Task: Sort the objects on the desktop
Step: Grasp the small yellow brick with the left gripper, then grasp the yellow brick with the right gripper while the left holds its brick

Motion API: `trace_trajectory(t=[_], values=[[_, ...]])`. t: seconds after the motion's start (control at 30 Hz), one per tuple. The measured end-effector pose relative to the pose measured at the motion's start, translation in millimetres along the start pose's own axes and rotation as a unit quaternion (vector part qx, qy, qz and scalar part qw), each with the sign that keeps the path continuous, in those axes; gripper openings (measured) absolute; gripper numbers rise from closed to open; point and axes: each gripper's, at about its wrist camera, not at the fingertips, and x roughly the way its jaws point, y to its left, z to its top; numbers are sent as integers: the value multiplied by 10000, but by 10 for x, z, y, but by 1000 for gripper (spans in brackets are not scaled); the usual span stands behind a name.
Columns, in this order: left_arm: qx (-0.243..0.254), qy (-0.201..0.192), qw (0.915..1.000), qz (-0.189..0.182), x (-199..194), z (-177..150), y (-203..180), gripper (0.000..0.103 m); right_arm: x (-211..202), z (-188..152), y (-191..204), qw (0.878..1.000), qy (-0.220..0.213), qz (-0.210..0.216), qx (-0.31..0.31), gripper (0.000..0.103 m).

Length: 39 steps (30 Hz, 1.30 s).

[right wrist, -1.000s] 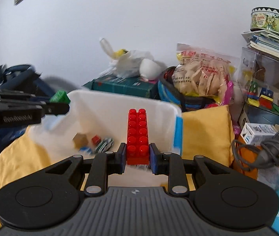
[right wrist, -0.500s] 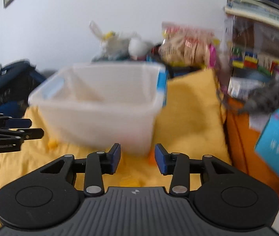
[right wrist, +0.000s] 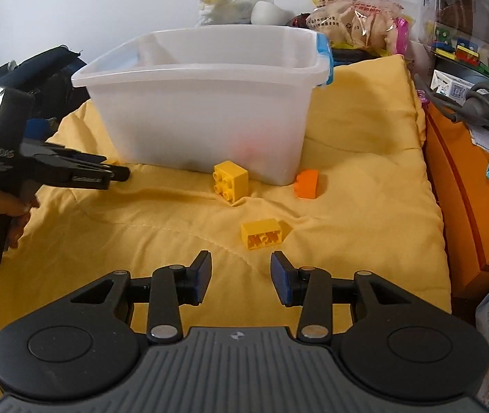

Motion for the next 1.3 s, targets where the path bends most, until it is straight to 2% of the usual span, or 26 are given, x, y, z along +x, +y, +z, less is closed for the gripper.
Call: trace_trajectory(t=[0.03, 0.13, 0.27, 0.43, 0.5, 0.57, 0.6, 0.63, 0.73, 0.87, 0.97, 1.07, 1.17, 1.3], values=[[18, 8, 10000, -71, -33, -14, -19, 18, 12, 1, -3, 10000, -10, -24, 9, 43], [69, 57, 9984, -556, -226, -75, -140, 18, 73, 27, -29, 10000, -18, -66, 71, 43], [172, 32, 9953, -953, -655, -200, -424, 19, 203, 121, -34, 9999, -43, -132, -29, 43], [325, 359, 9905, -1285, -874, -492, -728, 19, 429, 232, -12, 9991, 10, -190, -391, 53], [399, 566, 9889, -1312, -833, -603, -807, 19, 534, 265, 6, 9978, 196, -322, -544, 53], [445, 515, 9893, -1294, -849, -700, -846, 19, 579, 271, 3, 9978, 257, -219, -562, 50], [500, 494, 9896, -1258, -863, -713, -862, 19, 603, 260, 12, 9971, 381, -187, -628, 41], [484, 499, 9899, -1233, -874, -714, -863, 20, 618, 242, 20, 9962, 506, -187, -681, 38], [240, 524, 9903, -1264, -921, -740, -856, 23, 493, 126, 69, 9961, 531, -37, -698, 38], [201, 524, 9908, -1228, -973, -791, -877, 29, 223, -127, 188, 9947, 485, 333, -843, 38], [189, 528, 9909, -1221, -994, -806, -868, 29, 103, -350, 284, 9931, 650, 242, -943, 38], [154, 525, 9911, -1216, -1006, -820, -867, 30, 7, -434, 308, 9938, 671, 197, -866, 38], [165, 504, 9915, -1186, -1017, -822, -865, 30, -15, -414, 289, 9932, 732, 165, -891, 41], [81, 498, 9921, -1150, -1005, -806, -855, 31, -67, -280, 295, 9947, 465, 60, -920, 42]])
